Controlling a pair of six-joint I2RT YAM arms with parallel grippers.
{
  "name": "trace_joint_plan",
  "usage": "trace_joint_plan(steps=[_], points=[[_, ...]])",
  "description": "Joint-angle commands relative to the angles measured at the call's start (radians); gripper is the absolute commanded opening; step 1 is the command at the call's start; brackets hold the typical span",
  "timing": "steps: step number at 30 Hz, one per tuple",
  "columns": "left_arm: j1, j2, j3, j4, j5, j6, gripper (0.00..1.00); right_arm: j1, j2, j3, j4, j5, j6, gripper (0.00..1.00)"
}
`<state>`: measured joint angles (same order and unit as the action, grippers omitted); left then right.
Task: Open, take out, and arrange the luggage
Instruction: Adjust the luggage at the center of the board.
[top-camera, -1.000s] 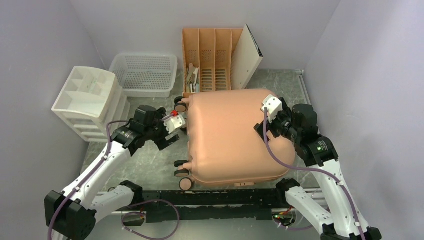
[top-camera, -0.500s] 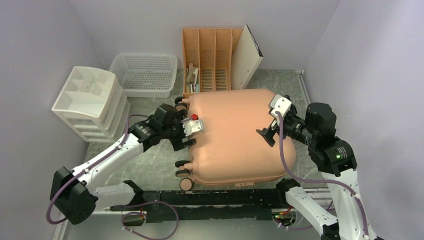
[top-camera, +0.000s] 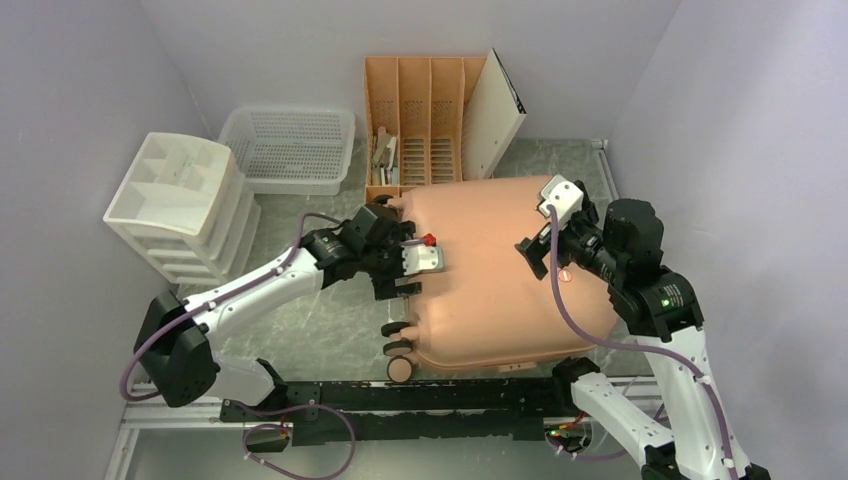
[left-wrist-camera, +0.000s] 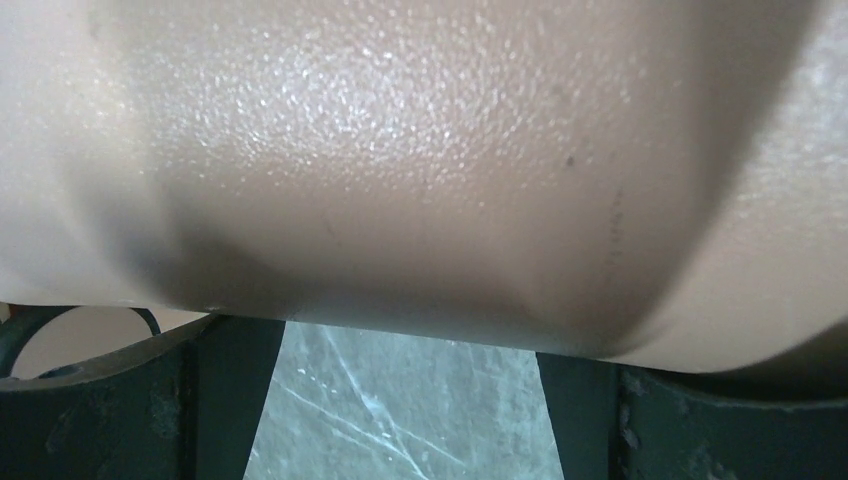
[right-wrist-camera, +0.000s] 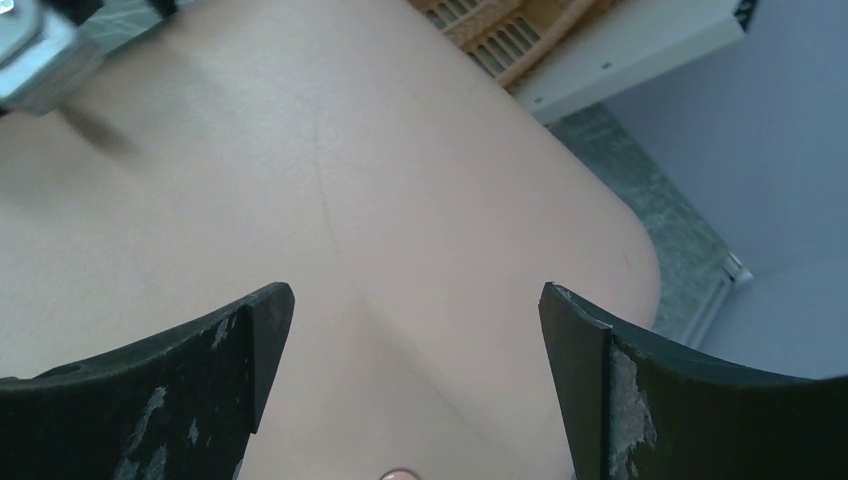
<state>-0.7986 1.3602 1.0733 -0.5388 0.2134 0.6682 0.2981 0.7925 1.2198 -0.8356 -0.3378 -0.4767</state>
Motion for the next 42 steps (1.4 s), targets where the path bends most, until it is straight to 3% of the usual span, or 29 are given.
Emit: trace_joint_plan(steps=[1, 10, 17, 22, 27, 34, 38, 42], points=[[-0.065, 0.09, 0.057, 0.132, 0.038, -0.057, 0.96, 0.002, 0.006, -0.037, 0.155, 0.177, 0.065, 1.0], [-0.118, 0.234, 0.206, 0.095, 0.096, -0.104, 0.96, 0.002, 0.016, -0.072, 0.222, 0.275, 0.084, 1.0], [-0.099, 0.155, 0.254, 0.0, 0.157, -0.08, 0.96, 0.002, 0.003, -0.1, 0.213, 0.265, 0.072, 1.0], [0.029, 0.01, 0.232, -0.052, 0.3, -0.049, 0.96, 0.002, -0.005, -0.135, 0.22, 0.238, 0.066, 1.0], [0.243, -0.031, 0.233, -0.011, 0.293, -0.145, 0.96, 0.001, -0.009, -0.177, 0.24, 0.172, 0.072, 1.0], [0.455, 0.159, 0.326, 0.011, 0.237, -0.318, 0.96, 0.002, -0.014, -0.22, 0.275, 0.128, 0.077, 1.0], [0.485, 0.244, 0.377, 0.064, 0.16, -0.339, 0.96, 0.002, -0.023, -0.252, 0.294, 0.139, 0.068, 1.0], [0.485, 0.349, 0.475, 0.098, -0.015, -0.365, 0.96, 0.002, -0.029, -0.283, 0.302, 0.133, 0.067, 1.0]])
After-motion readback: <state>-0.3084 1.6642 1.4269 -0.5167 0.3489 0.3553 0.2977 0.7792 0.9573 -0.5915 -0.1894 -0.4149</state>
